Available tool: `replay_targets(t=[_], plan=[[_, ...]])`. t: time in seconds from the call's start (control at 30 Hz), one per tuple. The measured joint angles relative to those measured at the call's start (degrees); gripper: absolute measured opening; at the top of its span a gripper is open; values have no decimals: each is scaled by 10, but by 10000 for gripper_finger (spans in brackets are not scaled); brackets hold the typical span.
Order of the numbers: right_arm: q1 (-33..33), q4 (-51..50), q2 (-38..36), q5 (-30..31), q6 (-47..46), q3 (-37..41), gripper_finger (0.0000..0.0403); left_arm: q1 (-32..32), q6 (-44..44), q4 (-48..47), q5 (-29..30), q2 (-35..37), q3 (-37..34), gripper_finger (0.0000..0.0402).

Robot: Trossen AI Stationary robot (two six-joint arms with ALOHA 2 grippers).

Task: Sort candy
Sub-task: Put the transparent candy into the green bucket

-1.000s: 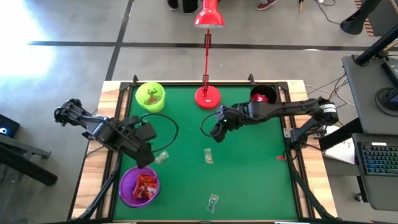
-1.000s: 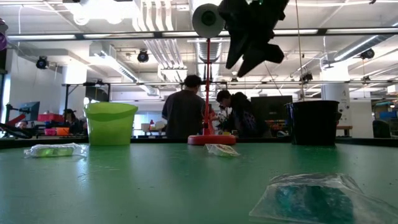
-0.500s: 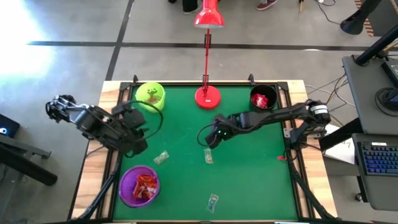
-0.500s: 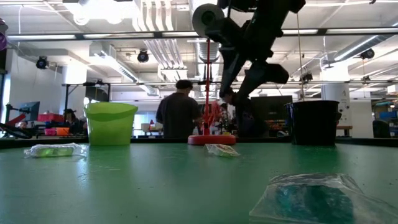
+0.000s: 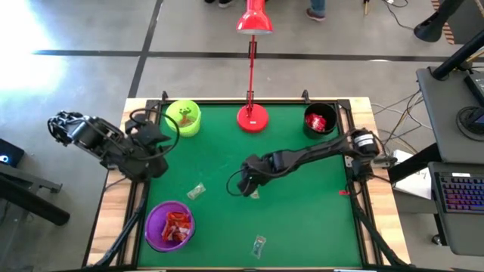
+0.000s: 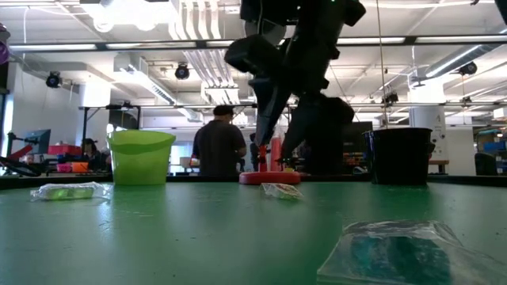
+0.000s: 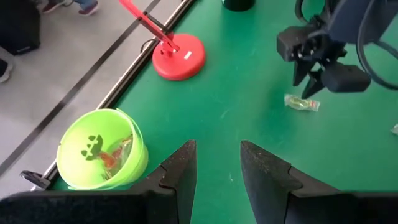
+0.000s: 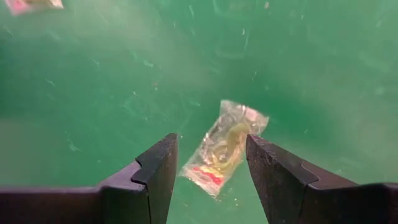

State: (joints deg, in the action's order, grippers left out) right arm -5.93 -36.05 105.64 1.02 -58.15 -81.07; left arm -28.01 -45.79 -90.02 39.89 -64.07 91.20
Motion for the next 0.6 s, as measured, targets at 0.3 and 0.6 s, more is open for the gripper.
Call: replay_targets(t=[0.3, 0.6], plan=[[-30, -47, 52, 0, -54, -28, 185, 0, 44, 0, 0, 3, -2, 107], [-32, -42, 89, 0, -86, -30, 185, 0, 66, 0, -3, 3, -2, 107]])
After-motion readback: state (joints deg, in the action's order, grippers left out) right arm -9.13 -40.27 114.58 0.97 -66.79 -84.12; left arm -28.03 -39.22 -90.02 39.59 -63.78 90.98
